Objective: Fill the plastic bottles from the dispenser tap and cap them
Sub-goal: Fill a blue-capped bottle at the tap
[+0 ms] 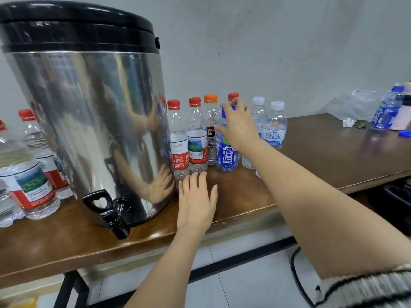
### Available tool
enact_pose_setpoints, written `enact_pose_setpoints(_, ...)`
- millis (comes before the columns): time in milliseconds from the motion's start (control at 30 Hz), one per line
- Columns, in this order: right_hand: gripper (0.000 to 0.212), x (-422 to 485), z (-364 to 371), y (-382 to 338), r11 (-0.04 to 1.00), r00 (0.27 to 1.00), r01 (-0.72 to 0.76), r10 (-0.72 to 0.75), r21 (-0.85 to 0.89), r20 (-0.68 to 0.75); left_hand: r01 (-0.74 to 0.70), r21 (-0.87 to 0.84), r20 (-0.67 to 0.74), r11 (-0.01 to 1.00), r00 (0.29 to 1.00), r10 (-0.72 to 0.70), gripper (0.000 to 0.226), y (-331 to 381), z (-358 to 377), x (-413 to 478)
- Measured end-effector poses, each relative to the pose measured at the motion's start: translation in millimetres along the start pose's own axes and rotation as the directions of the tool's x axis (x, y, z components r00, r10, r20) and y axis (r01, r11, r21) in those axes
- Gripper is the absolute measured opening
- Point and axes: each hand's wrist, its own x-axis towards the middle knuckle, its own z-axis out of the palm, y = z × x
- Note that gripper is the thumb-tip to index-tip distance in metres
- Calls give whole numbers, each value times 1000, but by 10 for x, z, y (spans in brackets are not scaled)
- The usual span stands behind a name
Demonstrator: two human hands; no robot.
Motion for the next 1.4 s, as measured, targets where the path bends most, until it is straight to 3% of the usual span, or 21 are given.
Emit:
enact_pose_setpoints(167, 37, -184, -17, -57, 987, 996, -15, 29, 160, -82, 0, -39, -37, 999, 999, -1, 56, 9, -29, -23)
enact_pose_setpoints(400, 44, -571, -240, -170, 932, 985, 99, -43, 349, -166, 55, -195, -93, 979, 993, -74, 90, 32, -109, -68)
enact_pose_setpoints(667, 51, -719, -423, -250, 817, 992, 90, -127, 570, 24, -15, -400, -139, 916, 989, -44, 100, 33, -189, -108)
enact_pose_setpoints(833, 38, -763, -477, -343, 836, 982, 156, -191, 526, 12, -5, -427, -95, 904, 995, -39, 86, 32, -240, -152)
enact_pose_setpoints(967, 46, -811, -554, -375, 912, 991, 131, -127, 389, -36, 31, -460, -35, 887, 998, -53, 84, 15, -243, -182)
enact_pose_setpoints(1033, 42, -835, -593, -391, 902, 992, 128, -125, 412, -36, 27, -502, -17, 864, 999, -41, 84, 22, -267, -193)
enact_pose_setpoints(1267, 36, -920, -780, -460, 874, 963, 141, -230, 466, 140, 98, -662, 77, 743, 995, -63, 90, 71, -432, -340)
enact_pose_setpoints(1400, 41, -985, -908, -546, 857, 953, 74, -212, 510, 218, 144, -743, 84, 654, 989, -123, 84, 130, -545, -481)
